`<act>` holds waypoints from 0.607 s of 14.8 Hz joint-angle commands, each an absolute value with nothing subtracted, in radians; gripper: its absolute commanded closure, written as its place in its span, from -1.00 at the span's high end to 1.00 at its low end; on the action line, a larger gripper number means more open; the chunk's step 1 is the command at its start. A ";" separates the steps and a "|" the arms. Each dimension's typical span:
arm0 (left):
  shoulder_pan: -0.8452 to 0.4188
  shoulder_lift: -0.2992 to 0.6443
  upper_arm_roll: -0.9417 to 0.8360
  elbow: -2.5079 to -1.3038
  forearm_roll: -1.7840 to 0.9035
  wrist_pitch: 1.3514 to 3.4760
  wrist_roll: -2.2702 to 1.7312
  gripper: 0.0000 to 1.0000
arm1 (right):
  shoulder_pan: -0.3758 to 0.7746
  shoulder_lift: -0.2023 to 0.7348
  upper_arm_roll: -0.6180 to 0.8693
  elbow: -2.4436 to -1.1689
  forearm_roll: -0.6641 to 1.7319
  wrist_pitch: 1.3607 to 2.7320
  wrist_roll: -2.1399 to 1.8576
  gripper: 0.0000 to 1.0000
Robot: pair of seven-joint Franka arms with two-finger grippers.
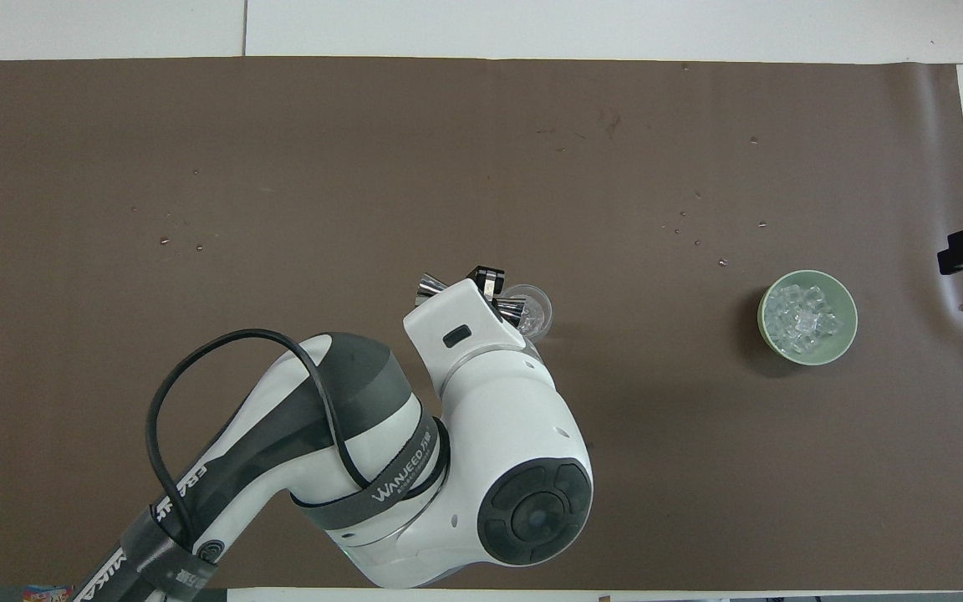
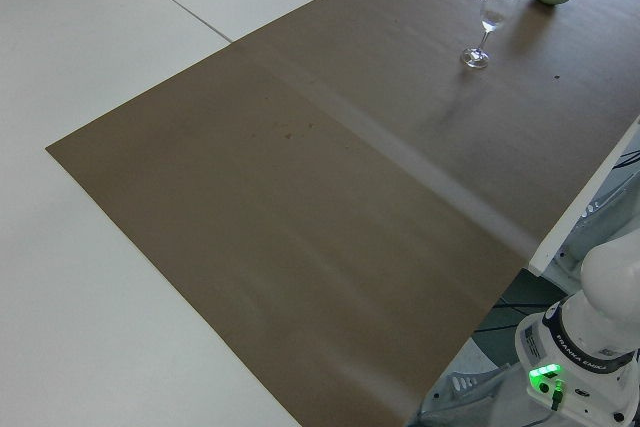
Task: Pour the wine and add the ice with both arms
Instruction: 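Tilt the jigger over the wine glass with the left gripper to pour, then carry the jigger back with the left gripper while the right gripper reaches the bowl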
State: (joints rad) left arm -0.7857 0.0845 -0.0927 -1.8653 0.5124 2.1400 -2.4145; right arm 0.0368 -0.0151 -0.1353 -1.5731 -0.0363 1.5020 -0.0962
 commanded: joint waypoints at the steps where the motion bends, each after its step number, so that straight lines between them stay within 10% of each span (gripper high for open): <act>1: -0.753 0.048 -0.086 -1.861 0.439 2.121 -2.415 -1.00 | 0.037 -0.040 -0.127 -1.615 -0.018 1.519 -0.118 1.00; 9: -0.471 0.012 -0.087 -1.908 -0.056 2.192 -2.145 -1.00 | 0.071 -0.092 -0.109 -1.797 -0.017 1.716 -0.115 1.00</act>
State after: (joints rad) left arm -0.5356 0.0317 -0.0790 -1.8675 0.0472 2.1653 -2.2312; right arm 0.0700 -0.0374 -0.1133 -1.6680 -0.0325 1.6183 -0.0962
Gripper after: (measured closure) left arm 0.780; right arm 0.000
